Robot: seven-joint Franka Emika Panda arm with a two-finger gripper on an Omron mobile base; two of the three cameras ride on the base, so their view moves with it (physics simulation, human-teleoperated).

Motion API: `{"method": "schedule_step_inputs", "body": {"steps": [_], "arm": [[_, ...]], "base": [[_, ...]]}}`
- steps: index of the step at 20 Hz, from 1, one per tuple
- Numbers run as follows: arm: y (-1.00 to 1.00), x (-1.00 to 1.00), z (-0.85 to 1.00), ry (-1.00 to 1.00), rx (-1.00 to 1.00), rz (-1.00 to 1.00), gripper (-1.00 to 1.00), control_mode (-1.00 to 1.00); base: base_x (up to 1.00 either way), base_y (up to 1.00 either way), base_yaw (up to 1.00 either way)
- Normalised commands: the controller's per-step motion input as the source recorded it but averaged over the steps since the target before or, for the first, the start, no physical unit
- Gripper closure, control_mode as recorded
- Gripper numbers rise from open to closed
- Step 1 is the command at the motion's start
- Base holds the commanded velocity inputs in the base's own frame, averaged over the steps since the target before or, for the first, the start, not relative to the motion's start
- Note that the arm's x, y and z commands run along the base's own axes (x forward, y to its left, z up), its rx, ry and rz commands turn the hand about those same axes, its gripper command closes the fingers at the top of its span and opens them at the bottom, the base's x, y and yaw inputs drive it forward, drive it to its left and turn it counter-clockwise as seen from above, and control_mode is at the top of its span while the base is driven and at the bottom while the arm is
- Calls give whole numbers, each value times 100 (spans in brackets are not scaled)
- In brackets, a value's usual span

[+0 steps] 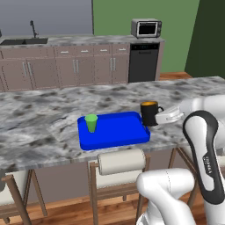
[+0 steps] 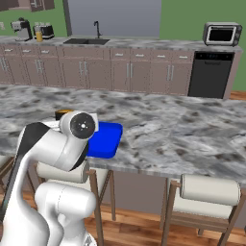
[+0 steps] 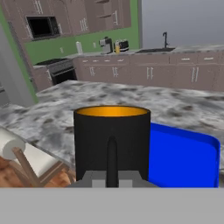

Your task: There is a tray on the dining counter. Grab the cup, mug, and pitcher and place them on the tray. The pitcher may be placed next to the tray if it cannot fit the tray.

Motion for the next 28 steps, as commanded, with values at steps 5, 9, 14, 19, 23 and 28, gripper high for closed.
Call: {"method": "schedule_step_inputs", "body": {"steps": [5, 9, 14, 19, 23, 28], "arm": [[-2, 16, -4, -1, 0, 0, 100, -100], [-13, 6, -8, -3, 0, 0, 100, -100], [-14, 4, -9, -3, 0, 0, 100, -100], [-17, 3, -4, -2, 0, 0, 100, -100], [-18, 11, 0, 0, 0, 0, 100, -100], [-12, 17, -3, 0, 0, 0, 100, -100]], "base": [[0, 0, 0], [0, 0, 0], [0, 0, 0], [0, 0, 0], [0, 0, 0], [0, 0, 0]]}}
